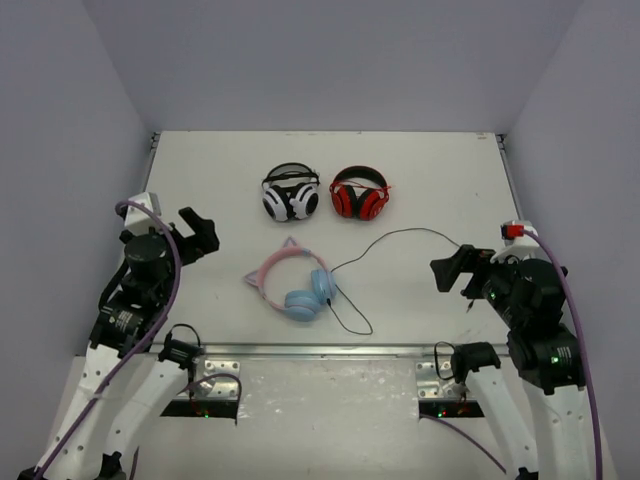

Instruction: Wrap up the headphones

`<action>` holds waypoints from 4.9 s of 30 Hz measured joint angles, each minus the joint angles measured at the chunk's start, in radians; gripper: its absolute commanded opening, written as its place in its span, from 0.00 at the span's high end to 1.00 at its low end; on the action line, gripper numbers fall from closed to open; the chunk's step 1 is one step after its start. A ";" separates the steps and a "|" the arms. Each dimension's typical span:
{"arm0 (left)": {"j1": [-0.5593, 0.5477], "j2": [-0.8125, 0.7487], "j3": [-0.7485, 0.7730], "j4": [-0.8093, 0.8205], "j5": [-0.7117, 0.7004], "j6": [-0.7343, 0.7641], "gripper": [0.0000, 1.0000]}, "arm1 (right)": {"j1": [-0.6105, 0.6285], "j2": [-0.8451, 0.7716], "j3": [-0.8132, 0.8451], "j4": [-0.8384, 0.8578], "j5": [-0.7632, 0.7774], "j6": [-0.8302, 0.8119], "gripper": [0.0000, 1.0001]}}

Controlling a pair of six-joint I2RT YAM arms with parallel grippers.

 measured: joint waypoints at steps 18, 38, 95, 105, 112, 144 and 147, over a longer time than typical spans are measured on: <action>-0.035 0.722 0.163 0.047 0.359 0.163 0.00 | 0.001 -0.008 -0.119 0.204 -0.378 0.052 0.01; -0.092 1.246 0.260 0.075 0.472 0.339 0.61 | 0.001 -0.119 -0.150 0.260 -0.475 0.040 0.01; -0.453 0.432 0.599 -0.243 -0.226 0.130 1.00 | 0.334 0.612 -0.515 1.289 -0.691 0.000 0.96; -0.453 0.414 0.445 -0.212 -0.502 0.135 1.00 | 0.335 0.467 -0.553 1.166 -0.381 -0.063 0.99; -0.453 0.463 0.313 -0.129 -0.578 0.225 1.00 | 0.335 0.436 -0.398 0.934 -0.246 -0.182 0.99; -0.642 0.637 0.190 -0.005 0.064 0.401 1.00 | 0.681 0.892 0.179 0.546 0.089 -0.422 0.99; -0.644 0.615 0.185 0.000 0.066 0.401 1.00 | 0.678 0.897 0.179 0.518 0.199 -0.391 0.99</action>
